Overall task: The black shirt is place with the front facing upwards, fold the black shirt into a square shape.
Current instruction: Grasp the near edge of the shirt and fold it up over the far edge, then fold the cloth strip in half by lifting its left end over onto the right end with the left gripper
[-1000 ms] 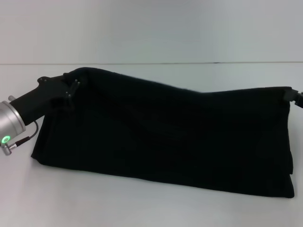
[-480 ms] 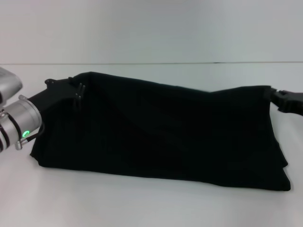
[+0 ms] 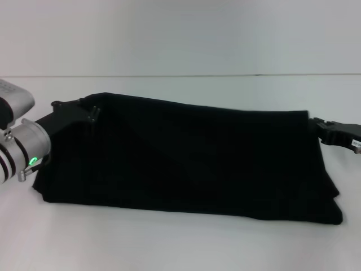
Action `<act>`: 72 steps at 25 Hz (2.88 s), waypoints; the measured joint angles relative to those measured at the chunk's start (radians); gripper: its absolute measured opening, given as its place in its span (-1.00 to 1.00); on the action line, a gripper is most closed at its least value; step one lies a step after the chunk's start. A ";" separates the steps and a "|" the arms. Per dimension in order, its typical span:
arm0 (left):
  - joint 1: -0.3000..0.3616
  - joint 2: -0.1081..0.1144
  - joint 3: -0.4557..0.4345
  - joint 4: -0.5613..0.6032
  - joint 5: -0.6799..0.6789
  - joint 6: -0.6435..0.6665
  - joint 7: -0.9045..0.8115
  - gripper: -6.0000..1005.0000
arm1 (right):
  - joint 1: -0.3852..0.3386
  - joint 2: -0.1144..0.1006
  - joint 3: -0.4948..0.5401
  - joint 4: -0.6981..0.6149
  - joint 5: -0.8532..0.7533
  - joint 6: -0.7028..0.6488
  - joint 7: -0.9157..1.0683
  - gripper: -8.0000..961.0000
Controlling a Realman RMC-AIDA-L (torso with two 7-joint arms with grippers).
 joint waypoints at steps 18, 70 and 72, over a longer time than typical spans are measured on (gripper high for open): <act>0.096 0.020 0.010 0.181 0.002 0.231 -0.357 0.16 | -0.139 0.005 0.032 -0.005 0.293 -0.113 -0.162 0.40; 0.126 0.277 0.282 0.304 0.559 0.611 -1.434 0.66 | -0.196 0.005 -0.101 0.144 0.577 -0.382 -0.547 0.80; 0.126 0.277 0.283 0.292 0.560 0.599 -1.437 0.66 | -0.198 0.005 -0.101 0.145 0.576 -0.381 -0.547 0.80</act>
